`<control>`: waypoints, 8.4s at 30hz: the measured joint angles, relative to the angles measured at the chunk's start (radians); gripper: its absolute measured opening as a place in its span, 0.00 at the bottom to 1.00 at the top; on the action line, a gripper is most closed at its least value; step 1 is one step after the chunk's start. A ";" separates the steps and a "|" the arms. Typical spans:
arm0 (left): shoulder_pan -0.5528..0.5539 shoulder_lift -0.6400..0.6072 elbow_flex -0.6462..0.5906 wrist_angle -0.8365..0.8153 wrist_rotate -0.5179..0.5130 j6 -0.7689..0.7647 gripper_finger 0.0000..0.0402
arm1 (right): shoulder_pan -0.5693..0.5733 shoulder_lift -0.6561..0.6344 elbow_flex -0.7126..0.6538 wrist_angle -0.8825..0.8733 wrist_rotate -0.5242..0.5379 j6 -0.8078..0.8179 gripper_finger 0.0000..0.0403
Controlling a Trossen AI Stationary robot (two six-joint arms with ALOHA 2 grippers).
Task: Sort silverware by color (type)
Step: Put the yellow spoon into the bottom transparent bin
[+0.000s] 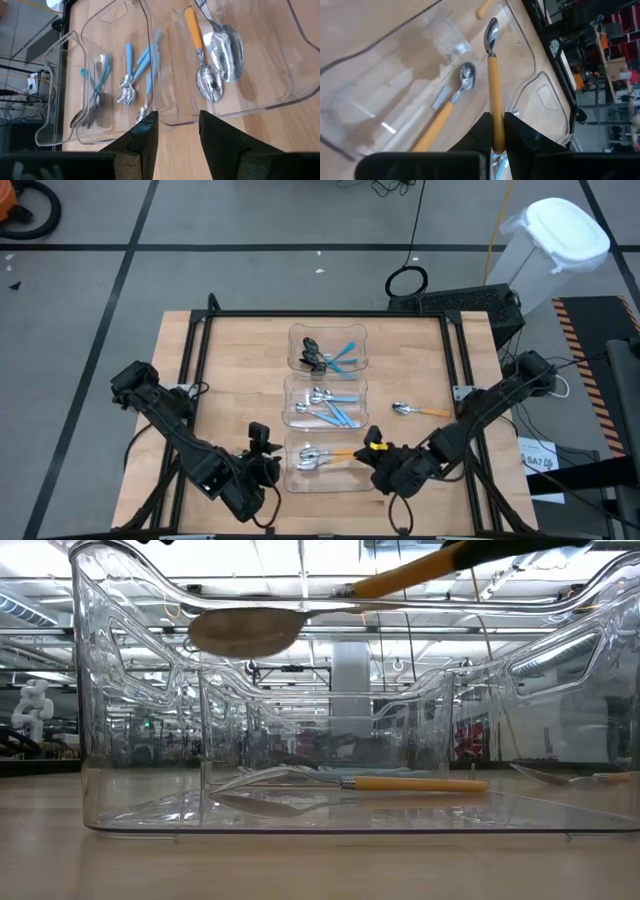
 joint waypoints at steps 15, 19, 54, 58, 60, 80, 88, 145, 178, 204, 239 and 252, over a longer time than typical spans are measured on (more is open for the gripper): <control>0.002 0.001 0.000 0.001 -0.011 0.002 0.35 | -0.059 0.030 0.014 -0.033 0.000 0.032 0.09; 0.002 0.001 0.000 0.002 -0.022 0.002 0.35 | -0.067 0.030 0.014 -0.031 -0.054 0.036 0.11; 0.030 0.002 0.000 0.002 -0.026 0.000 0.35 | -0.160 0.105 0.013 0.042 -0.242 0.169 0.20; 0.030 0.002 0.000 0.002 -0.026 -0.002 0.35 | -0.164 0.105 0.013 0.052 -0.243 0.175 0.25; 0.030 0.002 0.000 0.002 -0.026 -0.002 0.35 | -0.166 0.105 0.013 0.052 -0.264 0.202 0.27; 0.030 0.002 0.000 0.001 -0.026 -0.001 0.35 | -0.183 0.081 0.059 -0.001 -0.339 0.350 0.34; 0.030 0.002 -0.001 0.002 -0.025 -0.001 0.35 | -0.170 0.046 0.221 -0.286 -0.333 0.581 0.34; 0.055 0.002 -0.001 0.006 -0.025 -0.007 0.35 | -0.241 -0.324 -0.466 -0.599 -0.211 1.084 0.33; 0.055 0.002 -0.001 0.006 -0.025 -0.006 0.35 | -0.476 -0.102 -0.462 -0.525 -0.379 0.976 0.19; 0.055 0.002 0.000 0.006 -0.025 -0.002 0.35 | -0.455 -0.186 -0.377 -0.495 -0.364 0.951 0.00; 0.146 0.010 0.000 0.274 -0.141 0.109 0.39 | -0.125 -0.187 -0.046 -0.483 0.004 0.867 0.00; 0.162 0.010 0.000 0.479 -0.177 0.268 0.79 | -0.109 -0.185 -0.031 -0.267 0.005 0.725 0.00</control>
